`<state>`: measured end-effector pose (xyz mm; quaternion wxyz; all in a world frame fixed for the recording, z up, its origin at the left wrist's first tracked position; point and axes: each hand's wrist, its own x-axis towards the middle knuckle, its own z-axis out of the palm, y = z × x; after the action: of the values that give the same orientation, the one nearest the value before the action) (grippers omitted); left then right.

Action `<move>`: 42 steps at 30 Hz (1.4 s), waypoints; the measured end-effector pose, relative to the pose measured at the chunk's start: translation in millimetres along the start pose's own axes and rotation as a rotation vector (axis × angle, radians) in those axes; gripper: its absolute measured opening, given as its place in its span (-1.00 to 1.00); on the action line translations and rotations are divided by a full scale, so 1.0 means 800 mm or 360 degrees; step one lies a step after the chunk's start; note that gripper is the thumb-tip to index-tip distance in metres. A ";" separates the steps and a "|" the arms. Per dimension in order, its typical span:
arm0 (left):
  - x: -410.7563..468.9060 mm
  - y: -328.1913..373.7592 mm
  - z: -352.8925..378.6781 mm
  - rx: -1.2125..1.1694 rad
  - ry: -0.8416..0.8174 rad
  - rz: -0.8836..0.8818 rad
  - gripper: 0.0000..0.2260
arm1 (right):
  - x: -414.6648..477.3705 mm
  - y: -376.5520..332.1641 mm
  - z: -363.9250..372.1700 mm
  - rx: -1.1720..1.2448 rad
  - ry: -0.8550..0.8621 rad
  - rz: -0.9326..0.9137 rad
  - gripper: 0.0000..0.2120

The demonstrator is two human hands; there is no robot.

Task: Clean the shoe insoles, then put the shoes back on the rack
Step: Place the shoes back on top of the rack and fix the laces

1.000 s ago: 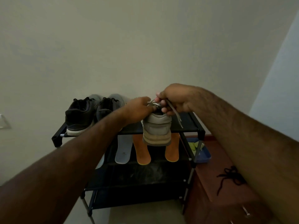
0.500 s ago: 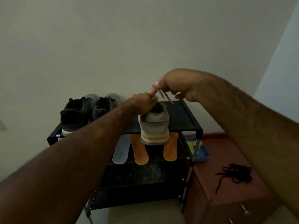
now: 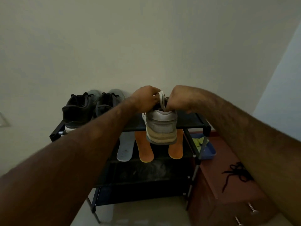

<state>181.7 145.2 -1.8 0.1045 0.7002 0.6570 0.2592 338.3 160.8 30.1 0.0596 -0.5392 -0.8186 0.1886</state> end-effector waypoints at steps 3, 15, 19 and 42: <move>-0.004 0.003 -0.006 0.0009 0.0086 0.0130 -0.78 | 0.005 0.004 0.004 0.0150 -0.0022 0.0125 -0.85; -0.007 0.042 -0.035 0.0414 -0.0582 -0.0129 -0.67 | 0.009 0.003 0.003 0.0275 -0.0133 0.0042 -0.84; -0.004 0.056 -0.035 0.0579 -0.0746 -0.0208 -0.66 | -0.011 0.021 -0.022 0.0548 -0.0149 -0.0007 -0.85; -0.063 0.006 -0.004 -0.0679 0.0068 -0.0564 -0.76 | 0.031 0.026 0.022 0.0497 0.0179 -0.0365 -0.89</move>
<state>184.2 94.8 -8.4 0.2794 0.5310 0.7019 0.3839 341.0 186.0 3.1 0.2092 -0.4363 -0.8309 0.2747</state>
